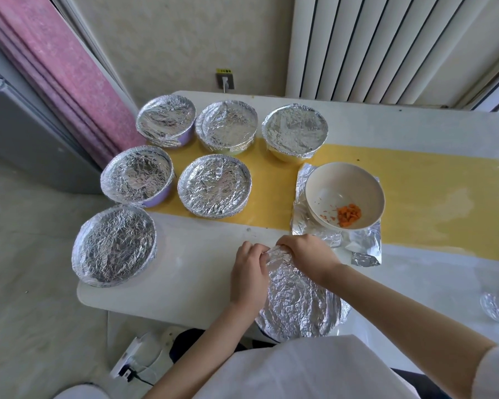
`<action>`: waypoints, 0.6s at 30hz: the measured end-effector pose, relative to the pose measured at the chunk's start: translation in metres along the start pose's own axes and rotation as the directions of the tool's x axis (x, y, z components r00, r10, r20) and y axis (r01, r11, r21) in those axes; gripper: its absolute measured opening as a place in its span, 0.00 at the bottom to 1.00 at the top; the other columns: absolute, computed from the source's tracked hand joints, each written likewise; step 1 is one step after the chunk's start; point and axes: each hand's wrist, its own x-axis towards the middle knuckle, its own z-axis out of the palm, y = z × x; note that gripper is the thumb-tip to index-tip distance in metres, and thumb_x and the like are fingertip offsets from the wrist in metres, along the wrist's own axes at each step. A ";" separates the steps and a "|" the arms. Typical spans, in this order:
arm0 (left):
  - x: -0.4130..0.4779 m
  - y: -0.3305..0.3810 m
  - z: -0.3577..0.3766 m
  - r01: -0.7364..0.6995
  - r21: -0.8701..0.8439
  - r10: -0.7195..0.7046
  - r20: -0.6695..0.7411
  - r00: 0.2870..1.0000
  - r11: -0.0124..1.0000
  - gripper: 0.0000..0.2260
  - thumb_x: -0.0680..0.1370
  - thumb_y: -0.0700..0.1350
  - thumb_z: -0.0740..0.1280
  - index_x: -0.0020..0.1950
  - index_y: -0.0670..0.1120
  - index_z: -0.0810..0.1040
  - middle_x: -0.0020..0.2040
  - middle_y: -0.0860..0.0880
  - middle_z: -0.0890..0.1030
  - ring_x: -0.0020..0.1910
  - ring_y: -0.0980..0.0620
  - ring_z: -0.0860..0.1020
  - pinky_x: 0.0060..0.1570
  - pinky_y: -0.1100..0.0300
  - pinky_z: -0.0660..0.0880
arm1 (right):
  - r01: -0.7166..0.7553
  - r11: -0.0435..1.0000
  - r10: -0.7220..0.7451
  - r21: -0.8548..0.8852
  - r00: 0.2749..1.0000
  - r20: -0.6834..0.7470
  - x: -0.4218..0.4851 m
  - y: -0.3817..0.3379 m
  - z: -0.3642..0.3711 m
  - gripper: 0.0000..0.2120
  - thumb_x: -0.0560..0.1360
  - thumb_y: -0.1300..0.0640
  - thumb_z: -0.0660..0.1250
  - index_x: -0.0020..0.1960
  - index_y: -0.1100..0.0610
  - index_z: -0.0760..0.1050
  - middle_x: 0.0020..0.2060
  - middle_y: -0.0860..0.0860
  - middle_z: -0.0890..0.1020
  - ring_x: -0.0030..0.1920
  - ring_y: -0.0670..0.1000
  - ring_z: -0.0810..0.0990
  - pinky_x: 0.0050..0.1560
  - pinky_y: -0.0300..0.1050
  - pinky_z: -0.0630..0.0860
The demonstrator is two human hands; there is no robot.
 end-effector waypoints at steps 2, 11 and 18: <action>0.001 0.000 0.000 0.002 0.043 -0.001 -0.020 1.000 0.999 0.05 0.78 0.37 0.62 0.48 0.42 0.78 0.46 0.47 0.74 0.46 0.49 0.71 0.43 0.60 0.68 | 0.004 0.998 -0.003 -0.060 1.000 0.024 0.001 -0.002 -0.001 0.15 0.75 0.67 0.58 0.56 0.55 0.76 0.43 0.54 0.82 0.41 0.56 0.80 0.36 0.42 0.66; -0.001 0.002 0.006 -0.042 0.058 0.045 -0.055 0.997 0.997 0.05 0.76 0.34 0.65 0.47 0.40 0.79 0.43 0.46 0.75 0.45 0.47 0.72 0.44 0.56 0.71 | 0.069 0.989 -0.047 -0.133 0.985 0.165 0.006 -0.007 -0.007 0.16 0.74 0.70 0.56 0.56 0.57 0.74 0.47 0.56 0.80 0.43 0.56 0.77 0.38 0.44 0.65; -0.001 0.002 0.007 -0.048 0.053 0.051 -0.047 0.998 0.997 0.04 0.76 0.34 0.65 0.47 0.40 0.79 0.43 0.45 0.75 0.46 0.47 0.73 0.45 0.55 0.72 | 0.097 0.975 -0.063 -0.198 0.984 0.169 0.003 -0.010 -0.003 0.15 0.75 0.68 0.54 0.58 0.59 0.70 0.52 0.54 0.78 0.49 0.56 0.78 0.40 0.45 0.69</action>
